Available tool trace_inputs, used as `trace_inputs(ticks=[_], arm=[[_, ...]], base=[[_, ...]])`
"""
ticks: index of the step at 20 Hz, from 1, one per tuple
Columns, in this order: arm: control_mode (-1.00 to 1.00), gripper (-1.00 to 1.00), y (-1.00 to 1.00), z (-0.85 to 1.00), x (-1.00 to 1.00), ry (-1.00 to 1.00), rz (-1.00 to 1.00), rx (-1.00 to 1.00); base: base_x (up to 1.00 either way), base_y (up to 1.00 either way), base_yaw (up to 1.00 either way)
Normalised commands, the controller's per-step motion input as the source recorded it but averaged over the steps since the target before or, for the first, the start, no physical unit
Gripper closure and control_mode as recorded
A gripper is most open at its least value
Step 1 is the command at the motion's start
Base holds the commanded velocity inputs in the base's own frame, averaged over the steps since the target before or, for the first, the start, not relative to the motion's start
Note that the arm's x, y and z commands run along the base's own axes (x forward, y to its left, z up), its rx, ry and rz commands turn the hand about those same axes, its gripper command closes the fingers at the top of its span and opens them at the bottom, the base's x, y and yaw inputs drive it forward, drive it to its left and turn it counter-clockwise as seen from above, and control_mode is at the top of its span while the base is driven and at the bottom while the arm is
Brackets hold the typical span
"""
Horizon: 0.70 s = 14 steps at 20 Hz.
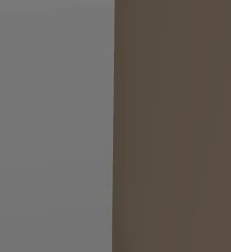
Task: Sort all alcoholic drinks to one cabinet, and non-alcoholic drinks to the other.
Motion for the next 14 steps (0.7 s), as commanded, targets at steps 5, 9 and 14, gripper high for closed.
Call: trace_inputs(ticks=[5, 9, 14], arm=[[-1.0, -1.0, 0.0, -0.35, 0.27, 0.0, 0.0, -0.02], [-1.0, -1.0, 0.0, -0.26, 0.21, 0.0, 0.0, -0.02], [-1.0, -1.0, -0.04, -0.18, 0.14, 0.0, 0.0, 0.0]], base=[[0.0, 0.0, 0.0], [0.0, 0.0, 0.0], [0.0, 0.0, 0.0]])
